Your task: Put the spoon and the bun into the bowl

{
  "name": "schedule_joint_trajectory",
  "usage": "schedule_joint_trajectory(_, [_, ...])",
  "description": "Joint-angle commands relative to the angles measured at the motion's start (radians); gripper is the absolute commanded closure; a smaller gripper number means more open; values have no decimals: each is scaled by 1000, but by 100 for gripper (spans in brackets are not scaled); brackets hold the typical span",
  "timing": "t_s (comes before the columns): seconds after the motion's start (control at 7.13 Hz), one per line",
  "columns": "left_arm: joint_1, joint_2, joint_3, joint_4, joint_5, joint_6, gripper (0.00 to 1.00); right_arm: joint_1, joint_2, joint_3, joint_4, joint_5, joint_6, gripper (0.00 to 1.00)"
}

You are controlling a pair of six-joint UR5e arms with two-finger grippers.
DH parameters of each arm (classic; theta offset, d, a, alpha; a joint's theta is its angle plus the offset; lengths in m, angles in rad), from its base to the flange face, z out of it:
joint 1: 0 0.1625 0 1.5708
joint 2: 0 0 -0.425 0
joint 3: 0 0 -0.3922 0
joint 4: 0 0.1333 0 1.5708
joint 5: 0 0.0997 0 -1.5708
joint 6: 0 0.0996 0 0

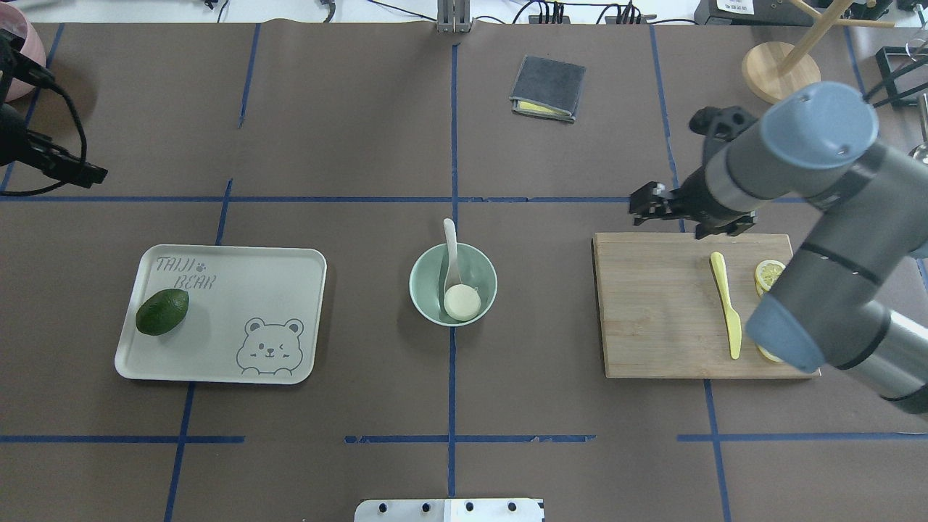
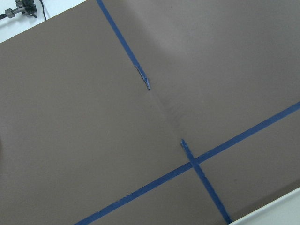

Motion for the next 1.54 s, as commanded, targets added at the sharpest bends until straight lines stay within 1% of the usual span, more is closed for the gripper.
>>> schedule_joint_trajectory(0.0, [-171, 68, 55, 4, -214, 213, 1, 281, -176, 12, -16, 162, -423, 0])
schedule_joint_trajectory(0.14, [-244, 92, 90, 11, -287, 282, 1, 390, -222, 1, -46, 202, -611, 0])
schedule_joint_trajectory(0.28, [-327, 111, 118, 17, -301, 353, 1, 469, -236, -11, -131, 227, -795, 0])
schedule_joint_trajectory(0.42, [-346, 120, 127, 63, -301, 366, 1, 553, -253, -11, -210, 238, -961, 0])
schedule_joint_trajectory(0.56, [-347, 117, 123, 162, -300, 366, 0, 609, -273, -34, -247, 246, -1115, 0])
schedule_joint_trajectory(0.7, [-349, 123, 121, 238, -301, 366, 0, 624, -291, -49, -250, 247, -1179, 0])
schedule_joint_trajectory(0.84, [-344, 145, 123, 252, -301, 367, 0, 625, -296, -55, -249, 252, -1181, 0])
schedule_joint_trajectory(0.98, [-346, 181, 117, 243, -333, 369, 0, 625, -305, -52, -247, 255, -1178, 0])
schedule_joint_trajectory(1.12, [-344, 183, 115, 187, -343, 370, 0, 623, -313, -54, -246, 264, -1170, 0])
schedule_joint_trajectory(1.26, [-344, 180, 142, 92, -341, 367, 0, 625, -316, -42, -246, 269, -1167, 0])
schedule_joint_trajectory(1.4, [-343, 171, 150, 91, -338, 367, 0, 625, -315, -46, -246, 308, -1165, 0])
